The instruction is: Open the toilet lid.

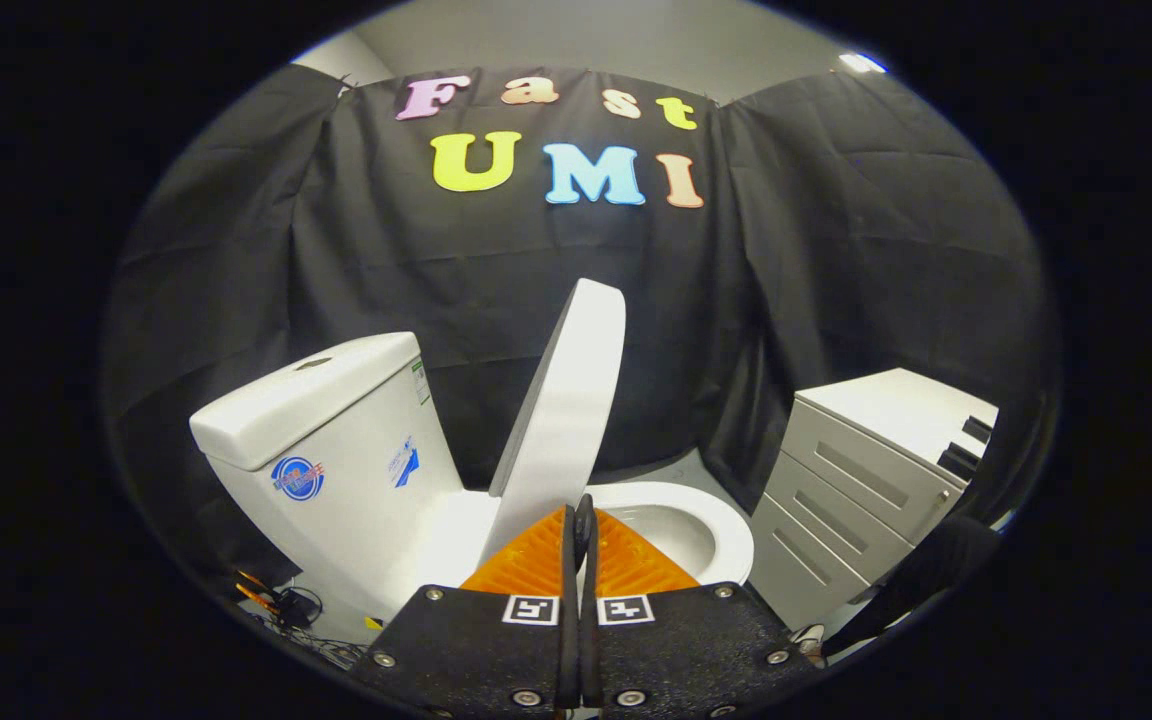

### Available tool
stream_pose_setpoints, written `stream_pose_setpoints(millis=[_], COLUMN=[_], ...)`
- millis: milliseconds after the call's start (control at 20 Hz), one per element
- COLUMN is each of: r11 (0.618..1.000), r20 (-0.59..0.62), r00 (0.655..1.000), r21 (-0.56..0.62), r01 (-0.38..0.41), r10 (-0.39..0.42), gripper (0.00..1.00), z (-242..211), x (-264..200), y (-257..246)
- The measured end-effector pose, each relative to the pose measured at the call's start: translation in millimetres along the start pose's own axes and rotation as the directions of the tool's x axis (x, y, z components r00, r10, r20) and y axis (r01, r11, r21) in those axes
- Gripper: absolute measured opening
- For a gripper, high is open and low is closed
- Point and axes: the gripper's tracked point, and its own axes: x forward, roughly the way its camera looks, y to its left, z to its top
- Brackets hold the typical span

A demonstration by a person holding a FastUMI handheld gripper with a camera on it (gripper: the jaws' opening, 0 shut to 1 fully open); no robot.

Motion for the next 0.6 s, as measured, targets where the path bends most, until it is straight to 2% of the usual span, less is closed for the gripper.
stream_pose_setpoints(millis=[600], r11=[0.988], r20=[0.062], r00=[0.995], r21=[-0.136], r01=[-0.073], r10=[0.082], gripper=[0.0], z=[21.8], x=[-11.6], y=[79.5])
